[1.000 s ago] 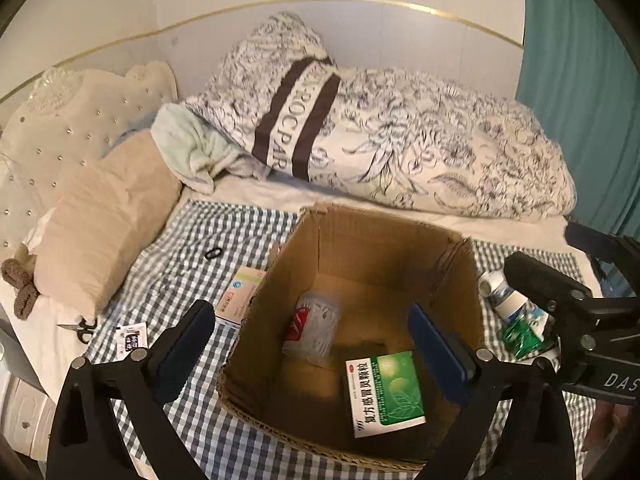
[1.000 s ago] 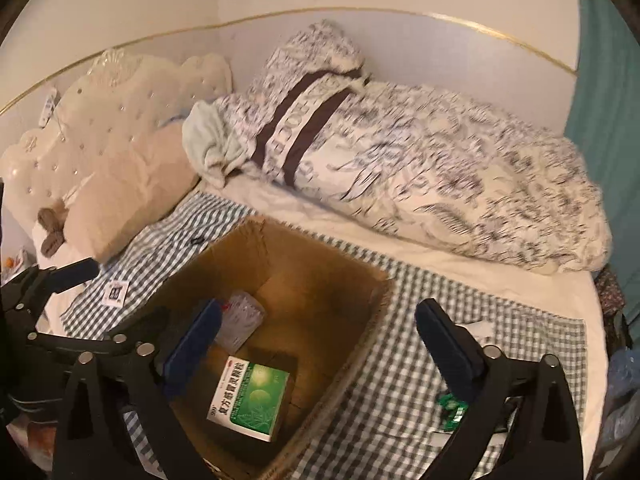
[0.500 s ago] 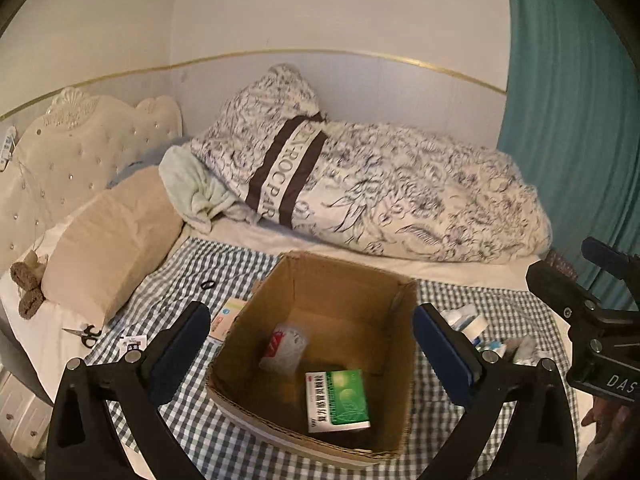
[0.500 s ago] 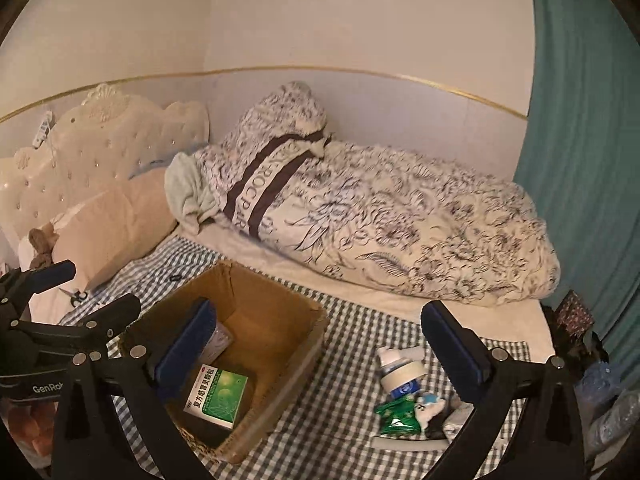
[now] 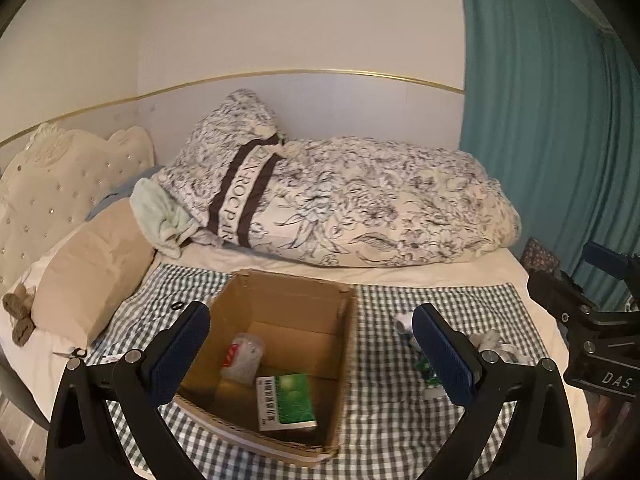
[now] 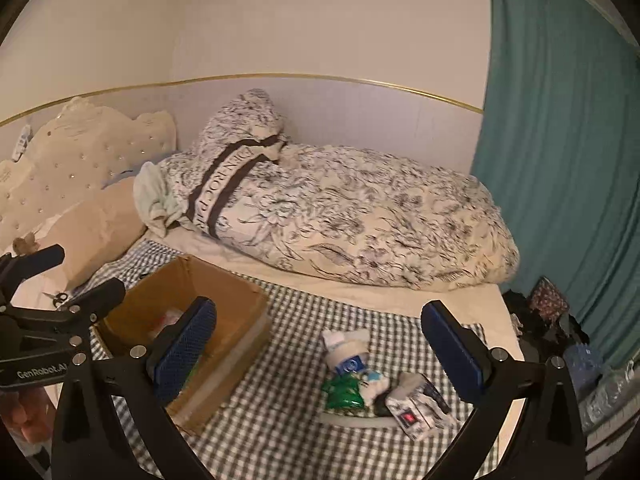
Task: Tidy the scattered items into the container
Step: 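Withdraw both tools and move toward the remaining items on the sheet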
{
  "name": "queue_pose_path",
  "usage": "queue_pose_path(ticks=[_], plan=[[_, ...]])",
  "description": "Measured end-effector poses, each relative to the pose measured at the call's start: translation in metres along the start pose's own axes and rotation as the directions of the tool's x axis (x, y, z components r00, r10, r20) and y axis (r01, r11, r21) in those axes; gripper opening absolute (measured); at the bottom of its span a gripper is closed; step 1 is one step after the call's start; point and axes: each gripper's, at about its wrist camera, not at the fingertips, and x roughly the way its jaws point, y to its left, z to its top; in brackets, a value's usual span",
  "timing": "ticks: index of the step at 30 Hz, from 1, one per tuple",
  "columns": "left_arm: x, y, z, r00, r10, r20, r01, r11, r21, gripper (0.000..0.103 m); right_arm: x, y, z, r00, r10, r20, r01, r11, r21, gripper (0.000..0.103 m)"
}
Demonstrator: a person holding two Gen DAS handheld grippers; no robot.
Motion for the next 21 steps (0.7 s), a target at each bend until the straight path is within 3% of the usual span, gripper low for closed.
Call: queue_pose_path(ticks=[9, 21], plan=[[-0.008, -0.041, 0.001, 0.999, -0.05, 0.009, 0.05, 0.998, 0.027, 0.103, -0.015, -0.052, -0.018, 1.0, -0.007, -0.013, 0.008, 0.995, 0.1, 0.103], [-0.004, -0.104, -0.009, 0.992, -0.124, -0.009, 0.125, 0.987, 0.099, 0.103, -0.037, -0.106, -0.044, 0.998, -0.065, -0.024, 0.068, 0.99, 0.123, 0.103]])
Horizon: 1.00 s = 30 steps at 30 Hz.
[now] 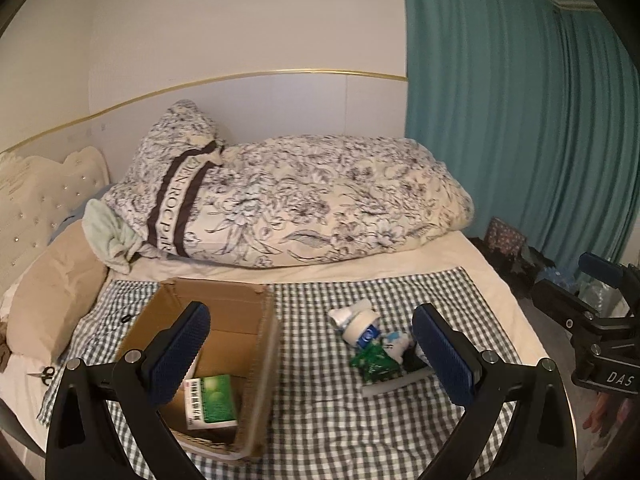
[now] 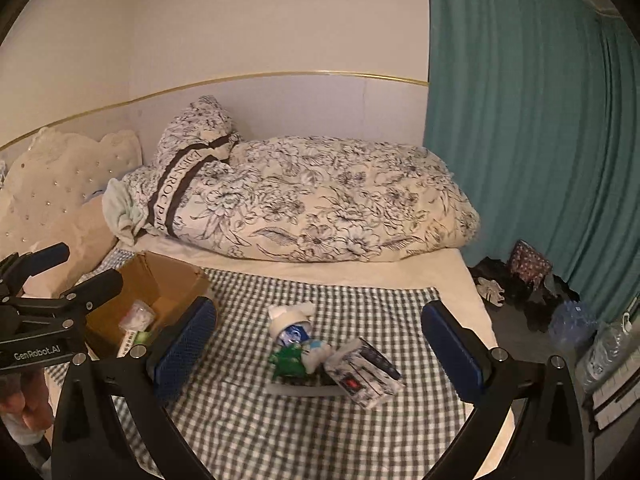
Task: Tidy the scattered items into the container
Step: 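Withdraw both tools and move toward the remaining items on the sheet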
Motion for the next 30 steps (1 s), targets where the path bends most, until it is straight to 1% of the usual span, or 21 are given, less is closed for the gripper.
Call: queue_pose_path(ticks=[6, 10, 13, 18, 24, 26, 28, 30], plan=[[0.013, -0.027, -0.008, 1.0, -0.017, -0.018, 0.018, 0.999, 0.043, 0.103, 0.005, -0.028, -0.016, 0.999, -0.026, -0.028, 0.026, 0.999, 0.026, 0.103], [0.025, -0.038, -0.013, 0.999, -0.021, -0.033, 0.023, 0.998, 0.065, 0.103, 0.012, -0.048, -0.027, 0.999, -0.005, -0.049, 0.009, 0.997, 0.08, 0.103], [0.036, -0.042, -0.018, 0.999, 0.005, -0.047, -0.002, 0.997, 0.074, 0.103, 0.019, -0.058, -0.036, 0.998, 0.003, -0.064, 0.003, 0.995, 0.1, 0.103], [0.053, -0.045, -0.027, 0.997, 0.006, -0.079, 0.0, 0.997, 0.079, 0.103, 0.033, -0.065, -0.049, 0.996, -0.011, -0.091, 0.019, 0.996, 0.086, 0.103], [0.081, -0.054, -0.043, 0.991, -0.031, -0.132, 0.044, 0.994, 0.099, 0.103, 0.054, -0.069, -0.059, 0.993, 0.004, -0.121, 0.009, 0.994, 0.105, 0.103], [0.092, -0.055, -0.048, 0.988, -0.033, -0.152, 0.05, 0.993, 0.108, 0.103, 0.064, -0.069, -0.063, 0.992, 0.008, -0.129, 0.005, 0.995, 0.104, 0.103], [0.103, -0.056, -0.055, 0.984, -0.035, -0.176, 0.054, 0.993, 0.104, 0.103, 0.072, -0.069, -0.068, 0.991, 0.007, -0.131, 0.005, 0.996, 0.093, 0.103], [0.113, -0.055, -0.06, 0.98, -0.054, -0.193, 0.071, 0.994, 0.084, 0.103, 0.08, -0.068, -0.073, 0.992, 0.007, -0.128, 0.001, 0.998, 0.059, 0.103]])
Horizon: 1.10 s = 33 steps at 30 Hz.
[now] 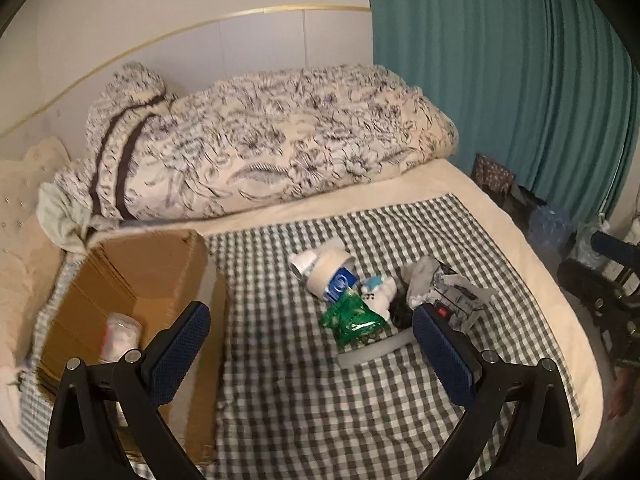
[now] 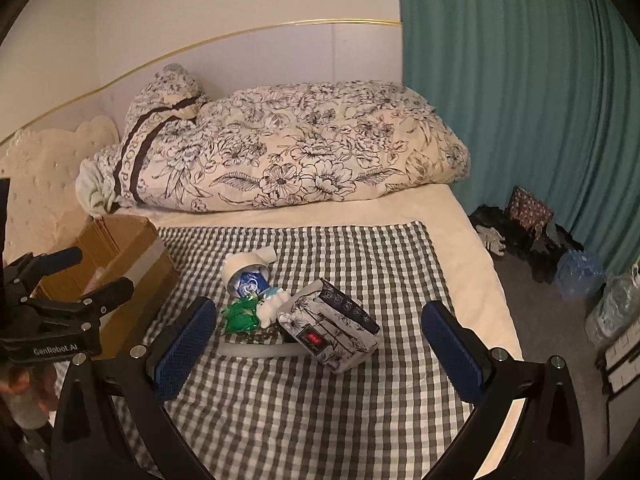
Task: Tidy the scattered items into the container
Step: 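Withdraw both tools and move toward the remaining items on the sheet, then grasp the green snack bag with the left tool while the right tool grasps the floral wipe pack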
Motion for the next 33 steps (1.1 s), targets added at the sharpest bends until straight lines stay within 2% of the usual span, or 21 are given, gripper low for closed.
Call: queue_pose_path(ticks=[4, 7, 14, 19, 29, 33], plan=[[0.026, 0.001, -0.004, 0.997, 0.036, -0.071, -0.038, 0.999, -0.025, 0.103, 0.019, -0.003, -0.009, 1.0, -0.002, -0.027, 0.002, 1.0, -0.007, 0.103], [0.041, 0.002, -0.009, 0.996, 0.003, -0.087, -0.007, 0.999, -0.044, 0.103, 0.032, -0.011, -0.015, 0.999, 0.005, -0.05, -0.004, 1.0, 0.028, 0.103], [0.079, -0.008, -0.02, 0.991, 0.048, -0.125, -0.047, 0.999, 0.016, 0.103, 0.065, -0.02, -0.023, 0.995, 0.017, -0.102, -0.011, 0.998, 0.059, 0.103], [0.105, -0.011, -0.029, 0.987, 0.043, -0.152, -0.042, 0.999, 0.015, 0.103, 0.086, -0.019, -0.029, 0.992, 0.008, -0.128, -0.002, 0.999, 0.041, 0.103], [0.15, -0.02, -0.035, 0.986, -0.023, -0.166, 0.027, 0.999, 0.022, 0.103, 0.128, -0.024, -0.041, 0.984, 0.003, -0.178, 0.006, 0.999, 0.052, 0.103], [0.171, -0.025, -0.04, 0.982, -0.021, -0.189, 0.029, 0.999, 0.042, 0.103, 0.142, -0.027, -0.044, 0.981, 0.011, -0.192, 0.001, 0.998, 0.061, 0.103]])
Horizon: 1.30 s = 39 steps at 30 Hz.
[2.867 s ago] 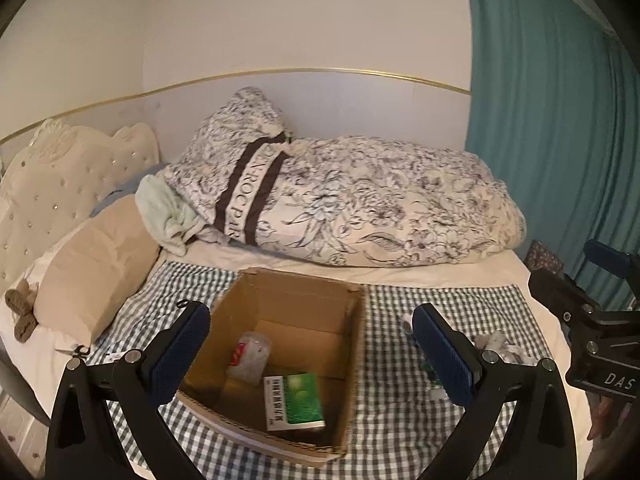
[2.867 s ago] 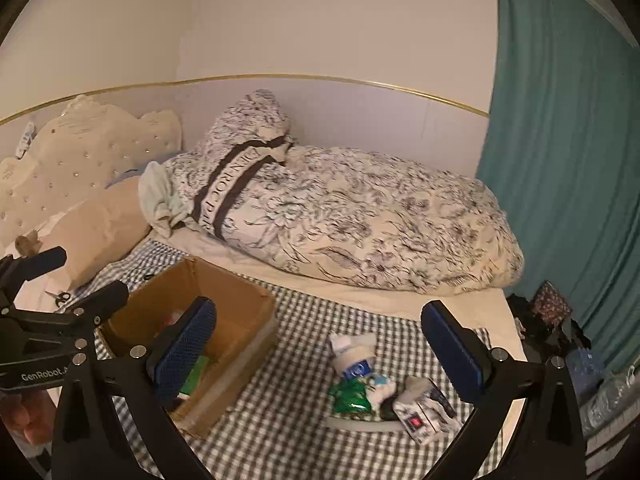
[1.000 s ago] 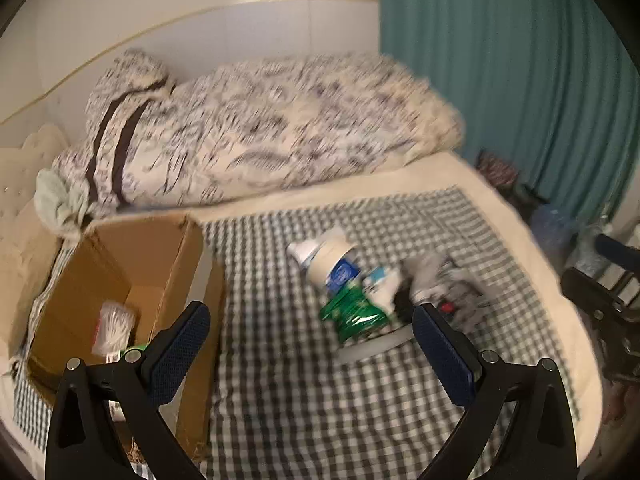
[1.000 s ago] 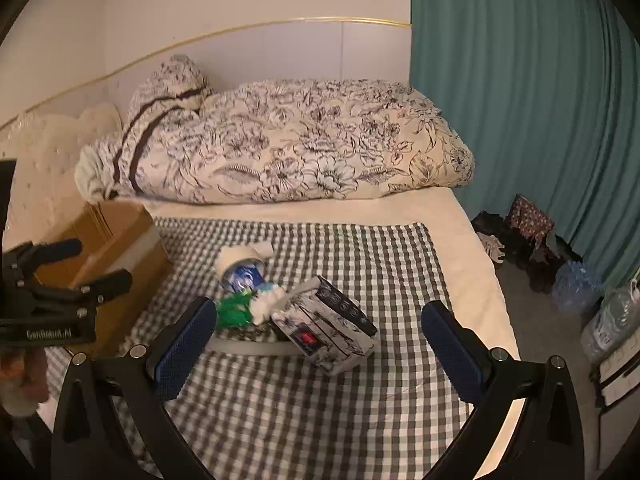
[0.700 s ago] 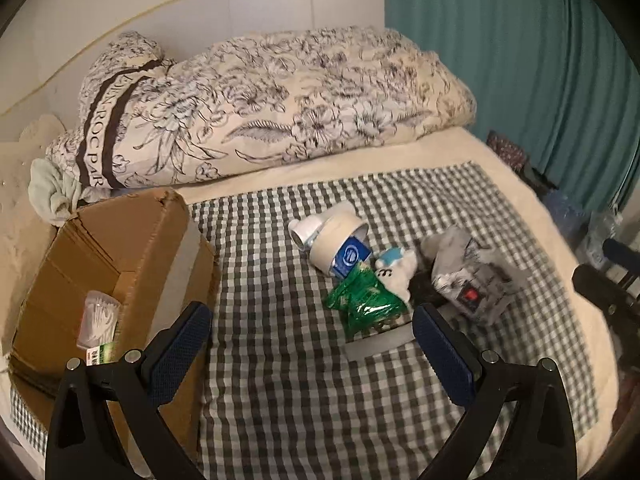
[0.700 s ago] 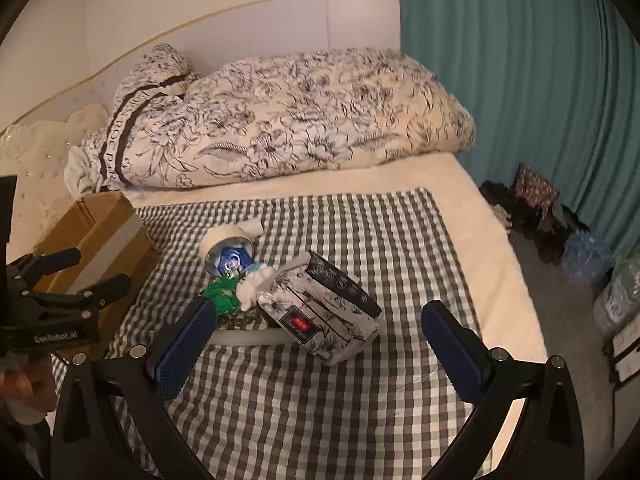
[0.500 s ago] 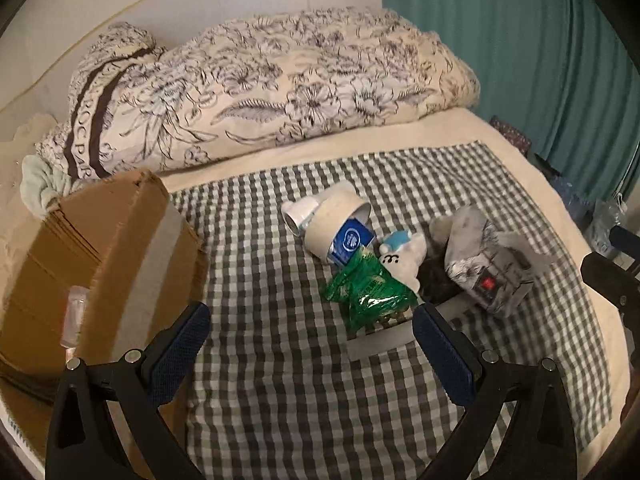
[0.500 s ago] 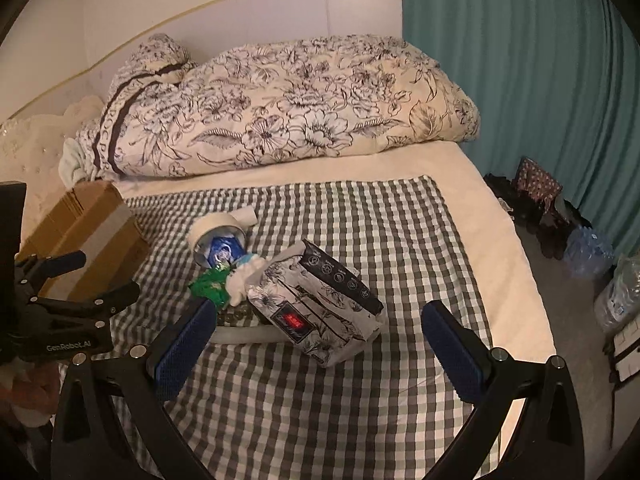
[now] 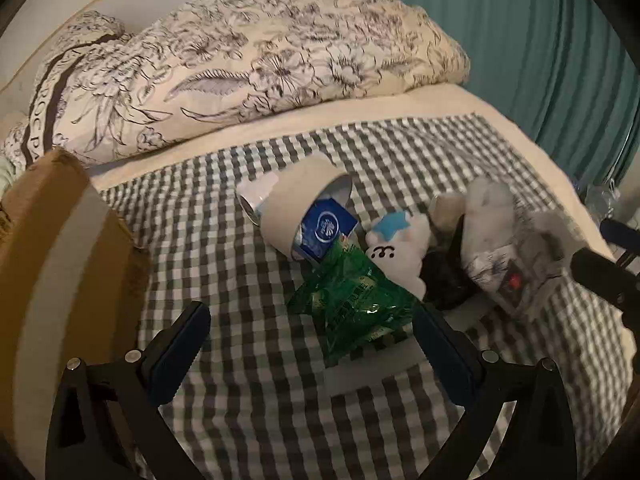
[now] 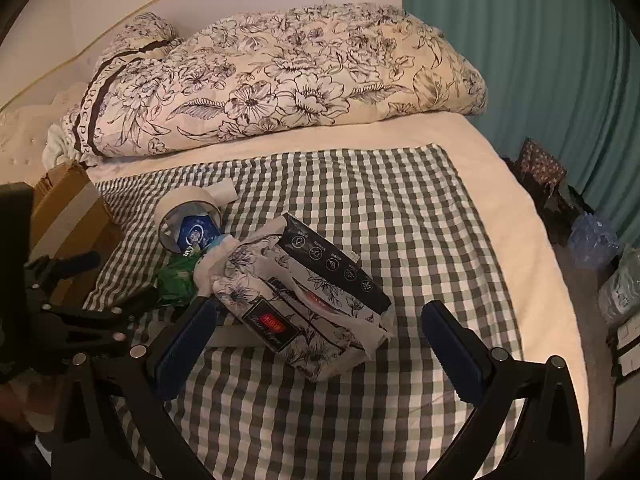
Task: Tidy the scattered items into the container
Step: 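Grasp the green snack bag with the left tool while the right tool grasps the floral wipe pack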
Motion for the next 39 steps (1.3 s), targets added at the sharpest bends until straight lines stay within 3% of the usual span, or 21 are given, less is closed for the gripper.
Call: queue_pose_path(ticks=[20, 21, 23, 24, 25, 31, 37, 39], plan=[[0.069, -0.003, 0.003, 0.997, -0.057, -0.049, 0.055, 0.998, -0.041, 0.102, 0.063, -0.001, -0.003, 0.996, 0.035, -0.076, -0.034, 0.999, 0.016, 0.103], [0.069, -0.003, 0.003, 0.997, -0.06, -0.047, 0.058, 0.997, -0.044, 0.099, 0.065, -0.001, -0.002, 0.996, 0.034, -0.077, -0.033, 0.999, 0.013, 0.103], [0.069, -0.002, 0.002, 0.997, -0.061, -0.048, 0.058, 0.997, -0.048, 0.064, 0.069, 0.0, -0.003, 0.996, 0.037, -0.081, -0.036, 0.999, 0.015, 0.103], [0.07, -0.002, 0.002, 0.997, -0.064, -0.052, 0.061, 0.997, -0.047, 0.054, 0.07, -0.001, -0.003, 0.996, 0.039, -0.082, -0.037, 0.999, 0.02, 0.103], [0.069, -0.001, 0.002, 0.996, -0.075, -0.049, 0.072, 0.996, -0.051, 0.05, 0.071, -0.001, -0.003, 0.996, 0.041, -0.082, -0.039, 0.999, 0.025, 0.103], [0.063, 0.004, 0.001, 0.996, -0.087, -0.031, 0.085, 0.994, -0.07, 0.041, 0.073, 0.0, -0.003, 0.996, 0.044, -0.078, -0.042, 0.999, 0.031, 0.103], [0.053, 0.01, 0.001, 0.996, -0.089, -0.022, 0.087, 0.993, -0.078, 0.039, 0.073, 0.002, -0.006, 0.995, 0.036, -0.091, -0.033, 0.999, 0.03, 0.102], [0.049, 0.011, 0.001, 0.996, -0.092, -0.019, 0.091, 0.993, -0.078, 0.039, 0.072, 0.004, -0.008, 0.995, 0.037, -0.097, -0.035, 0.999, 0.024, 0.085]])
